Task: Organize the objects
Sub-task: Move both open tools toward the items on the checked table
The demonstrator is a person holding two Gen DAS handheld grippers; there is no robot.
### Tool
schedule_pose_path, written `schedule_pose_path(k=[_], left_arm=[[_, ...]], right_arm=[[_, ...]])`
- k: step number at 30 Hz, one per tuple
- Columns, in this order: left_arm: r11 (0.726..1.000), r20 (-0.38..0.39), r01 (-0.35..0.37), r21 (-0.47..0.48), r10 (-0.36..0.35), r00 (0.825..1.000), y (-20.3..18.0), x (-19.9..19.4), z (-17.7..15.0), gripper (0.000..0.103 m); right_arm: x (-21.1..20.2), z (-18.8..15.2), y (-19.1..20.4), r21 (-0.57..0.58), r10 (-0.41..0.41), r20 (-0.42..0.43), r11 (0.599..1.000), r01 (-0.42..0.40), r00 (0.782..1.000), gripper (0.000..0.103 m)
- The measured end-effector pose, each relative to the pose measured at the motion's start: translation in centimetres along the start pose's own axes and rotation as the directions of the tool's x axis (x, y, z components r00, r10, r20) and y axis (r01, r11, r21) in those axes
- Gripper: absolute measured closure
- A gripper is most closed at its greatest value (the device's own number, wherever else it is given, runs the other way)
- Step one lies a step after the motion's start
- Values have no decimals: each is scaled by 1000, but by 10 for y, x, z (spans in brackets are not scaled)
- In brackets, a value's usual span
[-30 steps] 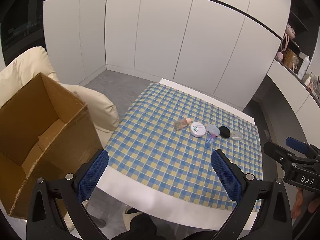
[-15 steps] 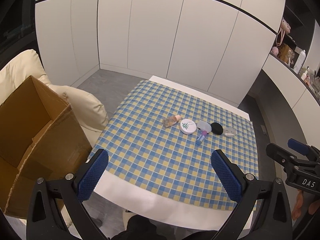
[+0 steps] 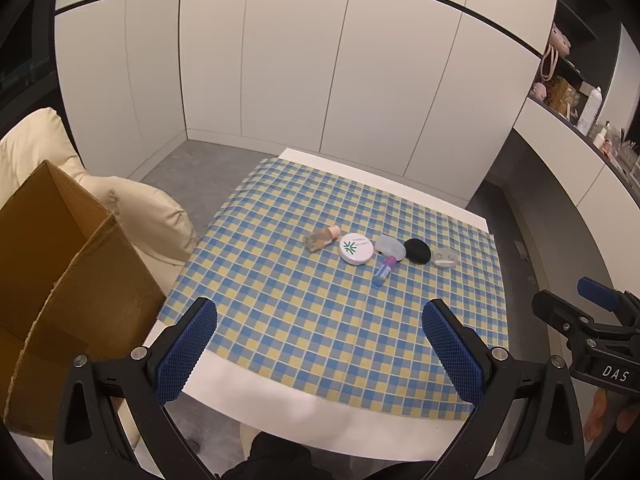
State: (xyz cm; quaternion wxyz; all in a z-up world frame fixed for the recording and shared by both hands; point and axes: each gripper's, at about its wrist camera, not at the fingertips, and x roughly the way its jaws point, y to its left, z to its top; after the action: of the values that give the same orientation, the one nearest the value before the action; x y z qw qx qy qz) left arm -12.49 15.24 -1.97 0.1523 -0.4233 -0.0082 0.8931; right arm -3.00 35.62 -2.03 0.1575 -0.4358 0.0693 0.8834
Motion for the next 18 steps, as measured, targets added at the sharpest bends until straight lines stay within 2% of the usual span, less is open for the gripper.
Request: schedule_pose_path(k=[18], left_arm=[[998,-20,33,53,-32,999,-35,8,-4,1]], right_arm=[[-6,-12,-34,28,-49,-15,998,50,999,0]])
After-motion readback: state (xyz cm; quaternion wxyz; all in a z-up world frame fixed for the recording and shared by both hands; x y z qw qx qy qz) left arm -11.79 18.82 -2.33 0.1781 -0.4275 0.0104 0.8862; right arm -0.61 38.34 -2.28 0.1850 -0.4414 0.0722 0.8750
